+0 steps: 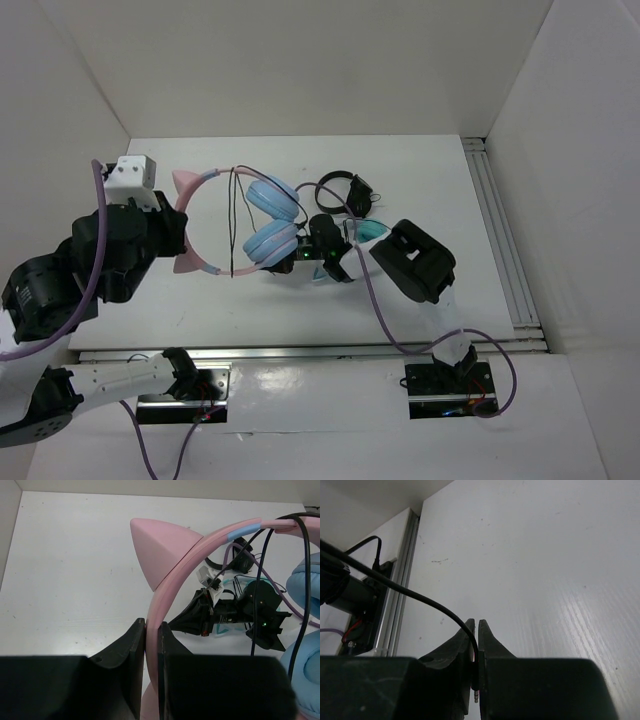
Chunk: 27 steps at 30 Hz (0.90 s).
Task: Wrap the headphones
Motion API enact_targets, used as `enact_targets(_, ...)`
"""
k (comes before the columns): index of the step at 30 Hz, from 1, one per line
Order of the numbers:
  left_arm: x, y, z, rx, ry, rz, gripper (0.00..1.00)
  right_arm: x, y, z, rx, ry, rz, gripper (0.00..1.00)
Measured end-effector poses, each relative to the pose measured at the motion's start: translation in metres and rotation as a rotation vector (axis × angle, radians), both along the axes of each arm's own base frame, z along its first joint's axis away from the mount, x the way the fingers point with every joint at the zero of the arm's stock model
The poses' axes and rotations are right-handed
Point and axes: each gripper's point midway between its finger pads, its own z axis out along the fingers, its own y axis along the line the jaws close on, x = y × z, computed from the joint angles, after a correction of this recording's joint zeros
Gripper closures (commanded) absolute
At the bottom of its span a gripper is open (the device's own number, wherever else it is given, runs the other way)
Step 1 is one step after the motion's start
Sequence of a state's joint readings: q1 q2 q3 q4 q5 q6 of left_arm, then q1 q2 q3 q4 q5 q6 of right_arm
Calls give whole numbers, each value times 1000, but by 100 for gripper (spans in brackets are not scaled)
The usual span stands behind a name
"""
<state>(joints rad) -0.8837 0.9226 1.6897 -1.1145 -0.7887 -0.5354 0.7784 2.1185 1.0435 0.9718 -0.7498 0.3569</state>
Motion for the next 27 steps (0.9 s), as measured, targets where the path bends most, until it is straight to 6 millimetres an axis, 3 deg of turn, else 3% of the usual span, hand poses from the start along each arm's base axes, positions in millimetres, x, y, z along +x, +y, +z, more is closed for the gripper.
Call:
enact_targets(3, -2, 3, -3, 15, 10, 2, 100, 1, 0, -9, -13, 14, -2, 89)
enact_targets(6, -3, 8, -5, 29, 13, 19, 100, 1, 1, -11, -15, 16, -5, 100)
enact_targets(9, -1, 14, -4, 31, 4, 60, 100, 2, -1, -13, -19, 18, -23, 100)
enact_targets(15, 16, 19, -14, 99, -18, 167, 100, -16, -28, -8, -81, 27, -179, 100)
enact_targets(20, 70, 3, -26, 150, 25, 274, 100, -37, -33, 29, -84, -13, -284, 100)
enact_targets(23, 112, -5, -52, 170, 95, 307, 100, -39, -39, 46, -80, -27, -335, 100)
enact_targets(27, 147, 4, -87, 176, 202, 326, 100, -38, -53, 41, -134, -15, -379, 100)
